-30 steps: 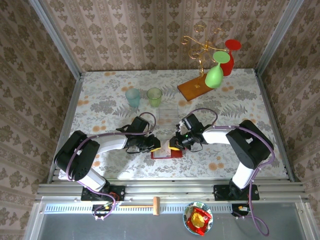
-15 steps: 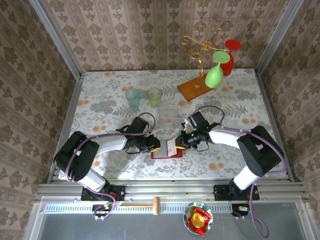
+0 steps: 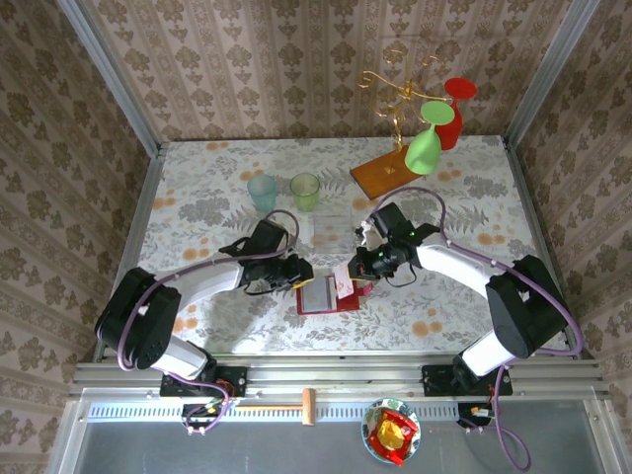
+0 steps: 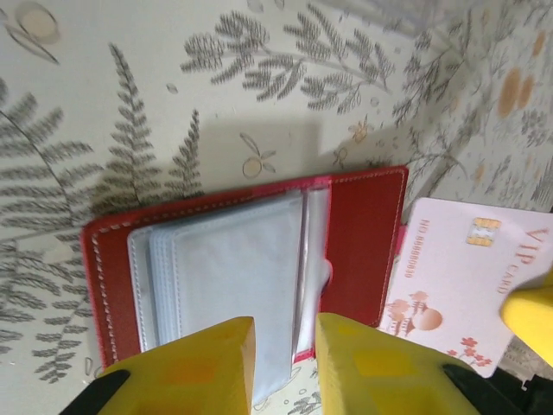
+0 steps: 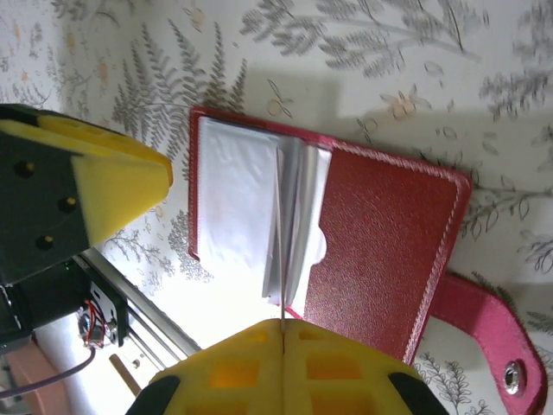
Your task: Take the credit cards out of the card holder
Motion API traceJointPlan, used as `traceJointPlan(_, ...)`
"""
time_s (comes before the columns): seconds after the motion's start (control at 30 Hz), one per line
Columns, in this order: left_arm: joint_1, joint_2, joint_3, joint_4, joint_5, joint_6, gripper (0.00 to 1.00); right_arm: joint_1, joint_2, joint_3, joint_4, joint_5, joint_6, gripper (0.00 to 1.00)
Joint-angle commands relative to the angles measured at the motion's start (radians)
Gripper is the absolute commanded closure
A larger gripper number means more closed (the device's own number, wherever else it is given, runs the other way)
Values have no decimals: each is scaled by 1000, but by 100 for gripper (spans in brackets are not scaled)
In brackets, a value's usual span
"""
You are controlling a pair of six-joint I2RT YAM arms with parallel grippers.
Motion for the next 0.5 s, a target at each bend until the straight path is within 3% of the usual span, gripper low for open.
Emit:
traceJointPlan(0.0, 31, -32, 28, -55, -16, 37, 74, -3, -9, 83, -153, 61, -161, 100)
traceJointPlan(0.27, 111, -102, 7, -47, -56, 67, 73, -1, 13, 227, -298, 145, -544, 100)
traceJointPlan(0.47, 157, -98, -8, -35, -27, 127, 74, -1, 107, 365, -430, 162, -845, 100)
